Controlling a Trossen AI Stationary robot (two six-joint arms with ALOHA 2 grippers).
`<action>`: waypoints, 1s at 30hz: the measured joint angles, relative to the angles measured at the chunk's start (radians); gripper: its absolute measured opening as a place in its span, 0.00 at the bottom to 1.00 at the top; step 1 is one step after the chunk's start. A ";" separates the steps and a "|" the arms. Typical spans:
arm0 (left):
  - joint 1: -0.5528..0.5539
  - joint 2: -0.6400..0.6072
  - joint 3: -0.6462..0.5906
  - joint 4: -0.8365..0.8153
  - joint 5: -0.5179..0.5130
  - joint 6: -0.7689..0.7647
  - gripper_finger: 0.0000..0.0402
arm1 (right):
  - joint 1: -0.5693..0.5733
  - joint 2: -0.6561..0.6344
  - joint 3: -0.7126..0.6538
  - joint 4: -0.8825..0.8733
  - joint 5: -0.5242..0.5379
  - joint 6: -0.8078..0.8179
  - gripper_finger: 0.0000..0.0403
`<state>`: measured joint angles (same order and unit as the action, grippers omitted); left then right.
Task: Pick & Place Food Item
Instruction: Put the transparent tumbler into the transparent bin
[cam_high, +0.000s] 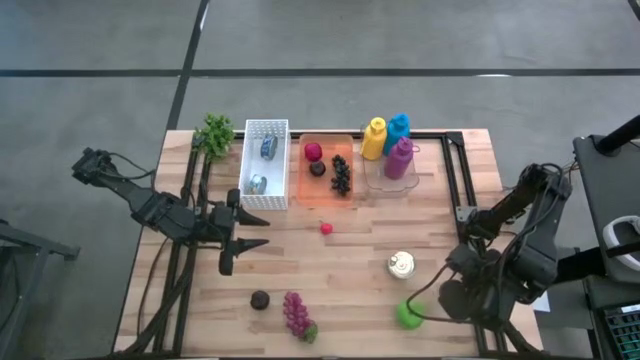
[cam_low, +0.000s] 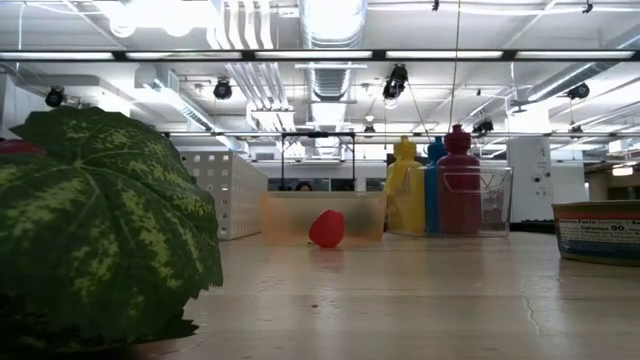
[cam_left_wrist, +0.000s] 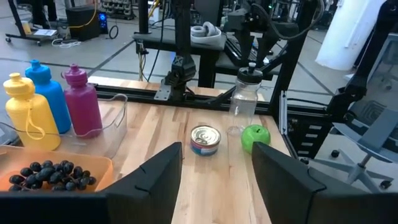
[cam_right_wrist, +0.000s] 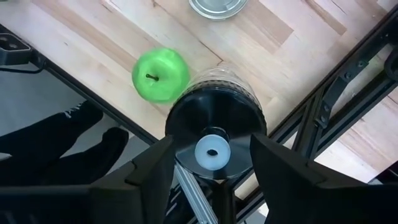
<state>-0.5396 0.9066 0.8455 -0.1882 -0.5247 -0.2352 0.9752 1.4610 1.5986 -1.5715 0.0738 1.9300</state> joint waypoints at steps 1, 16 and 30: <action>0.000 0.000 0.000 0.000 0.000 0.000 0.49 | 0.000 0.003 0.000 0.000 0.000 0.000 0.49; 0.000 0.000 0.000 -0.002 0.000 0.003 0.45 | 0.000 0.048 -0.002 0.000 -0.003 -0.012 0.35; 0.000 0.000 0.000 -0.001 0.000 0.003 0.48 | 0.000 0.049 -0.002 0.001 -0.003 -0.035 0.17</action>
<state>-0.5396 0.9067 0.8455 -0.1888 -0.5243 -0.2325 0.9752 1.5101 1.5970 -1.5703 0.0708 1.8949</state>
